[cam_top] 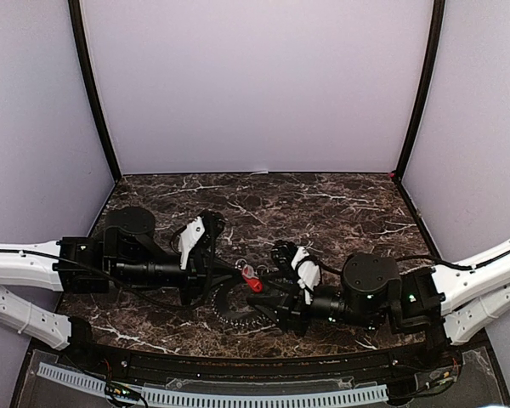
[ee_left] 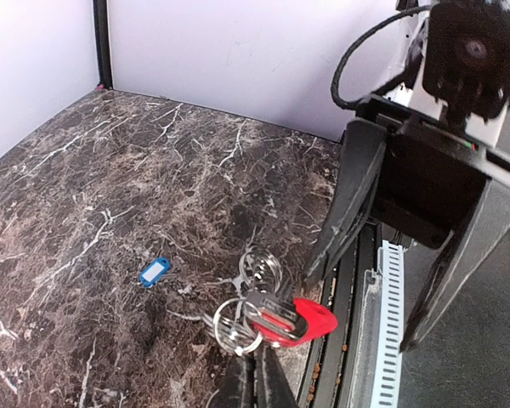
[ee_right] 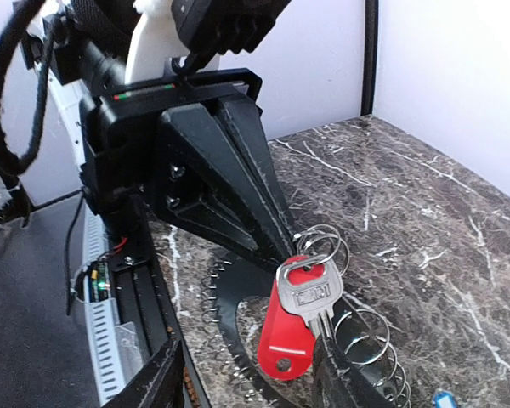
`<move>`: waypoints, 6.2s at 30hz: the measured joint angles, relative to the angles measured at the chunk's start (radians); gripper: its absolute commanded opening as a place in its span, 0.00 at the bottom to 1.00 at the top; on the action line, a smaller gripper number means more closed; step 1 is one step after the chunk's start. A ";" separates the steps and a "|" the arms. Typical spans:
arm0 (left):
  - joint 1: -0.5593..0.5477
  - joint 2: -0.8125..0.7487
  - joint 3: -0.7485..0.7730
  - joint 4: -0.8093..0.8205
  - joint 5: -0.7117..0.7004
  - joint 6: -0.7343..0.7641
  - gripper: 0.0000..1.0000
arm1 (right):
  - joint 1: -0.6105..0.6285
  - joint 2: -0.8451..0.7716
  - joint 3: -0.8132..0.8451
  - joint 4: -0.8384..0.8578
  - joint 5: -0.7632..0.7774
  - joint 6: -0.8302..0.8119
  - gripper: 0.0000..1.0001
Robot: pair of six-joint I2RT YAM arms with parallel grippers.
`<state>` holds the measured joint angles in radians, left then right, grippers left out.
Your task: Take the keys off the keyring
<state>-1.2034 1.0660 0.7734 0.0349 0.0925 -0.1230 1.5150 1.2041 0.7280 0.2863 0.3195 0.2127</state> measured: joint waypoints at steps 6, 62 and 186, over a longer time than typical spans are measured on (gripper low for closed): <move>0.021 0.011 0.021 -0.042 0.023 -0.038 0.00 | 0.027 0.090 0.068 -0.049 0.166 -0.133 0.59; 0.027 0.085 0.013 -0.150 0.097 0.137 0.00 | 0.050 0.210 0.158 -0.256 0.231 -0.254 0.00; 0.056 0.208 -0.316 0.525 0.358 -0.150 0.21 | -0.147 0.099 -0.060 -0.063 -0.320 0.058 0.00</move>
<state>-1.1473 1.2743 0.4572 0.5598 0.4507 -0.2729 1.3678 1.3029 0.6682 0.2234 -0.0010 0.2710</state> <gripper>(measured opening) 0.269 0.024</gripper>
